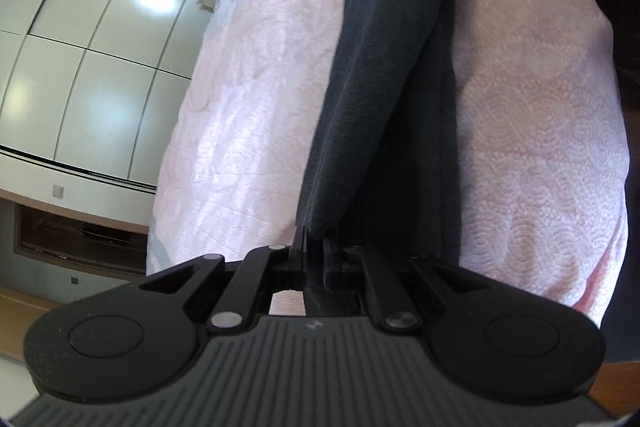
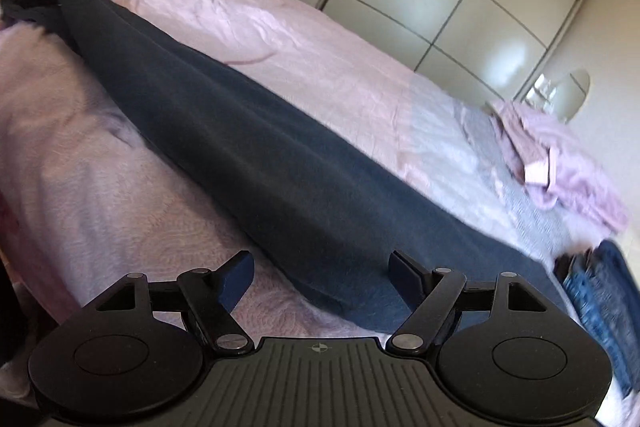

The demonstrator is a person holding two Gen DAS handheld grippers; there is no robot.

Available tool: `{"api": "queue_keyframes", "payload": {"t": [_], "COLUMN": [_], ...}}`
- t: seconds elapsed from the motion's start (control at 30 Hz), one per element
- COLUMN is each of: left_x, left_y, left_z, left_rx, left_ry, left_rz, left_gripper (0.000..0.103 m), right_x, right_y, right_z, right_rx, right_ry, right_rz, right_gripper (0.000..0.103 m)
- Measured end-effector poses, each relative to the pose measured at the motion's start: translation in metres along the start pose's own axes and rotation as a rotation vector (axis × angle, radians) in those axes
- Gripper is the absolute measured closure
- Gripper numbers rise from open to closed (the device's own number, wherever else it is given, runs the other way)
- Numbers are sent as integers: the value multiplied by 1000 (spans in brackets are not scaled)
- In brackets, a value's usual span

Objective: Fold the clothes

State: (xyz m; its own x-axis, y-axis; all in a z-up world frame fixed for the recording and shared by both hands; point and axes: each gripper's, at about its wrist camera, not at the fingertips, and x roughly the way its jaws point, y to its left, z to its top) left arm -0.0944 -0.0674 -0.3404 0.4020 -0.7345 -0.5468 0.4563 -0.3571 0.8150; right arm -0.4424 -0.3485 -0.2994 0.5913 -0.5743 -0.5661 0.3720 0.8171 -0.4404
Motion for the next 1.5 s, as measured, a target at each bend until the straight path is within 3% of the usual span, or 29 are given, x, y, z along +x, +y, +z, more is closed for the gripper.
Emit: {"api": "queue_keyframes", "payload": {"t": [0.13, 0.27, 0.43, 0.53, 0.6, 0.77, 0.93, 0.97, 1.0, 1.03, 1.2, 1.3, 1.5], "left_x": [1, -10, -45, -63, -68, -50, -12, -4, 4, 11, 31, 28, 17], "left_y": [-22, -26, -4, -1, -10, -49, -76, -80, -82, -82, -44, -33, -28], "left_z": [4, 4, 14, 45, 77, 170, 247, 259, 267, 275, 280, 276, 268], "left_rx": [72, 76, -15, -37, -42, 32, 96, 111, 126, 137, 26, -3, -28], "left_ry": [33, 10, -47, -148, -255, -488, -567, -569, -553, -538, -533, -552, -602], "left_rz": [-29, -39, -18, -1, -21, -76, -65, -63, -62, -63, -157, -183, -202], "left_gripper": [92, 60, 60, 59, 51, 48, 50, 57, 79, 88, 90, 90, 90], "right_x": [4, -5, 2, 6, 6, 7, 14, 15, 15, 14, -6, -14, 27], "right_y": [-18, -64, -92, -95, -94, -104, -112, -113, -113, -113, -88, -49, -12], "right_z": [12, 32, 53, 57, 56, 55, 63, 62, 60, 58, 47, 49, 69], "right_rx": [17, 119, 189, 225, 249, 336, 340, 345, 352, 362, 348, 211, 98], "right_ry": [-13, -42, -27, -8, -8, -18, -8, -8, -8, -9, -26, -49, -14], "right_rz": [-44, -40, 7, 15, 10, 23, 35, 38, 43, 45, -1, -56, -175], "right_gripper": [26, 25, 25, 24, 24, 24, 24, 24, 24, 24, 21, 8, 8]}}
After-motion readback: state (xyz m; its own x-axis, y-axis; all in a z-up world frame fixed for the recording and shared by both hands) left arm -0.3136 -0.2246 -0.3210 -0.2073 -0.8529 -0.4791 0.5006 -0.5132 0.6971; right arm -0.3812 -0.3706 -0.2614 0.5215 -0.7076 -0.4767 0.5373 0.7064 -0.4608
